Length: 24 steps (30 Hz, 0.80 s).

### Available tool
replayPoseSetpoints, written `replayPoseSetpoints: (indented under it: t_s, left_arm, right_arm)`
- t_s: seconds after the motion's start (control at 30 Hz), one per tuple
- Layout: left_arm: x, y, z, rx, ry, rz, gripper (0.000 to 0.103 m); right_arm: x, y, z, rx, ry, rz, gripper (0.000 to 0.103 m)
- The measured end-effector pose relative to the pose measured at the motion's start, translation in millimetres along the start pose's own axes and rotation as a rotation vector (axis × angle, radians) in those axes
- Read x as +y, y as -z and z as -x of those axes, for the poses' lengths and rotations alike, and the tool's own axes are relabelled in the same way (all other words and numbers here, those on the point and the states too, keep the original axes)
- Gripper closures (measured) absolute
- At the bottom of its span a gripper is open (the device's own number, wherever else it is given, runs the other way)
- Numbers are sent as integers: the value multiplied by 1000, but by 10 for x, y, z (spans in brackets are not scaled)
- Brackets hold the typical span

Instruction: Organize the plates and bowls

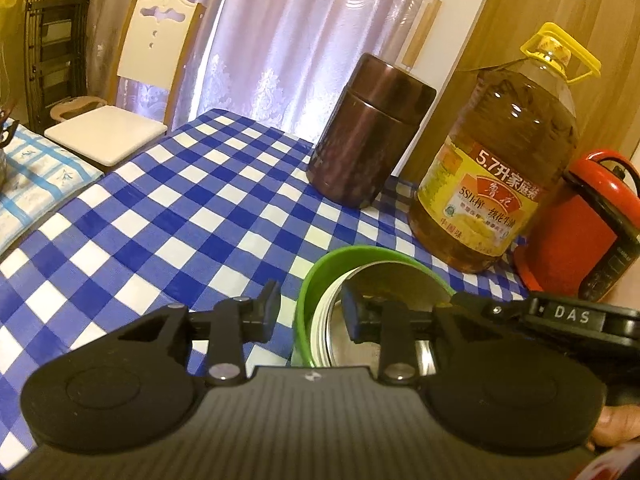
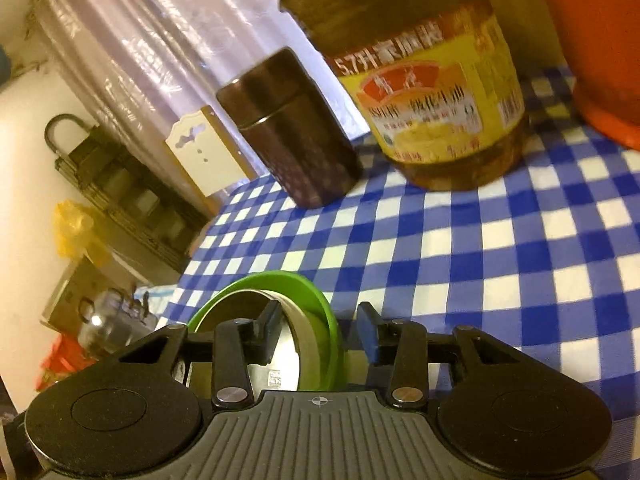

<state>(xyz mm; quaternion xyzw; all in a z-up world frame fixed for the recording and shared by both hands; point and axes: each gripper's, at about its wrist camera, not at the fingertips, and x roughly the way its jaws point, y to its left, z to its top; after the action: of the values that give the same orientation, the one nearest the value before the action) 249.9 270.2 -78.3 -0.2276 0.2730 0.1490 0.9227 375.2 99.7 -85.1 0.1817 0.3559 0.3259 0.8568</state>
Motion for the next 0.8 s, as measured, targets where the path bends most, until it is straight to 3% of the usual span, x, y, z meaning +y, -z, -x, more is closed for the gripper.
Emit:
replayPoseSetpoints:
  t_s: [0.17, 0.37, 0.53, 0.8]
  left_arm:
    - [30, -28, -44, 4, 29, 28, 74]
    - [79, -56, -126, 43, 50, 75, 69]
    - [98, -50, -227, 97, 39, 87, 72]
    - [265, -78, -281, 122, 121, 237, 72]
  right_arm:
    - [-49, -29, -23, 18, -23, -50, 72]
    - [31, -58, -86, 54, 16, -26, 73]
    - [30, -37, -136, 99, 39, -24, 72]
    - [-19, 68, -110, 71, 15, -51, 70]
